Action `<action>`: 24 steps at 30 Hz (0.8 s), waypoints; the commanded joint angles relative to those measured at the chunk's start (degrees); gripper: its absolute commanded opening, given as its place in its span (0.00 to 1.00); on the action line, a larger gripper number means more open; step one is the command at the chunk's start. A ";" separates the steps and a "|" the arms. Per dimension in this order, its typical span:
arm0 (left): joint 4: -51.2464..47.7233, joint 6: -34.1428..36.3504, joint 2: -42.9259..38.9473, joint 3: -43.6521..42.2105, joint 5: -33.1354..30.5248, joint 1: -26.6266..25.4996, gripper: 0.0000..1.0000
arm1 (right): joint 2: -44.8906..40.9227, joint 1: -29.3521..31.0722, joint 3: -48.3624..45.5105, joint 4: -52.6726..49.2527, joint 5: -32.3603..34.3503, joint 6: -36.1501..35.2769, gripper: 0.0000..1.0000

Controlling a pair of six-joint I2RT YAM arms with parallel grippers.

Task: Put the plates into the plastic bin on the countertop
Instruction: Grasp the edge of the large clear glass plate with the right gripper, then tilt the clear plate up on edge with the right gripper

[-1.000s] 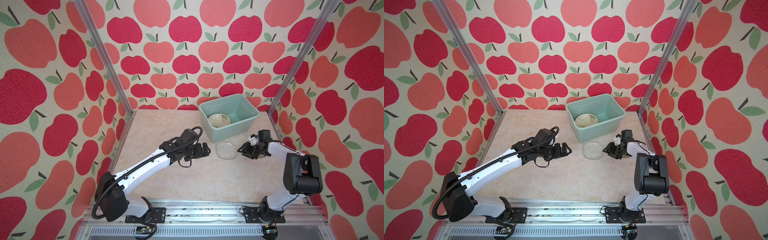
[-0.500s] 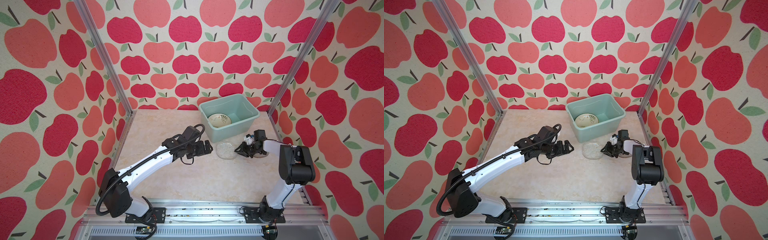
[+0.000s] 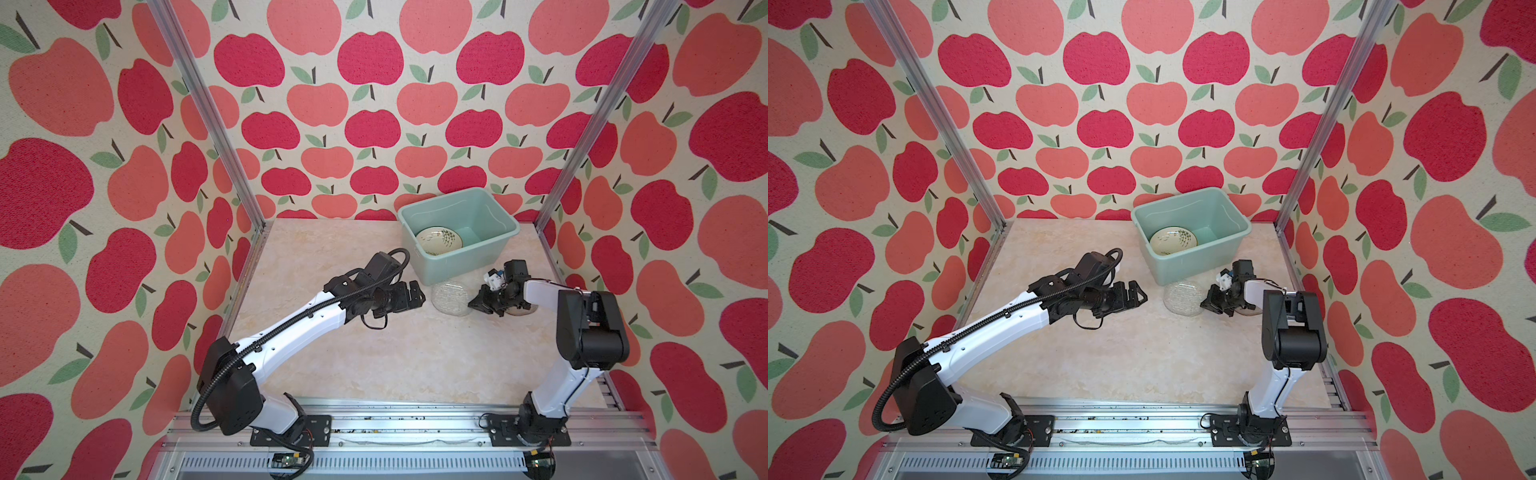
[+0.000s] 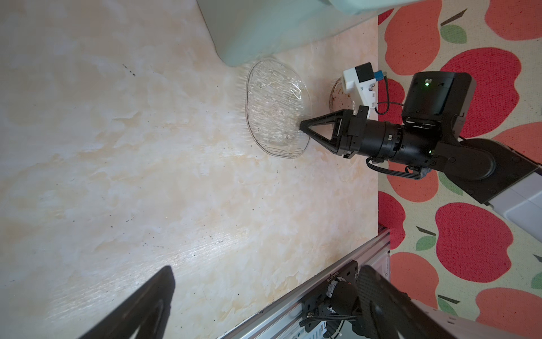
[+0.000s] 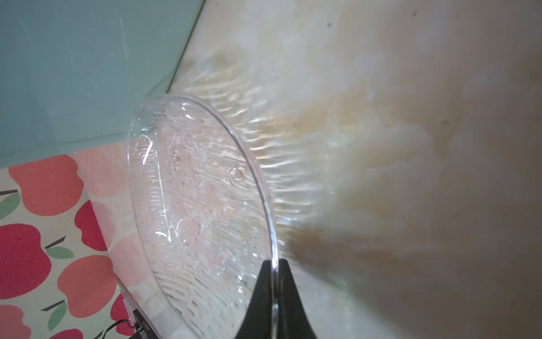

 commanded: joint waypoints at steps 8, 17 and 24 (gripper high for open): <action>-2.92 -0.57 -9.35 -3.30 -3.54 1.00 0.99 | -14.64 3.37 -0.89 -12.34 1.62 -3.77 0.00; -5.02 -0.52 -16.94 -7.10 -5.15 2.57 0.99 | -24.83 9.74 -1.20 -16.80 0.64 -1.04 0.00; -5.18 -0.75 -20.95 -10.34 -4.99 3.09 0.99 | -27.27 14.41 0.92 -18.84 -2.65 0.37 0.00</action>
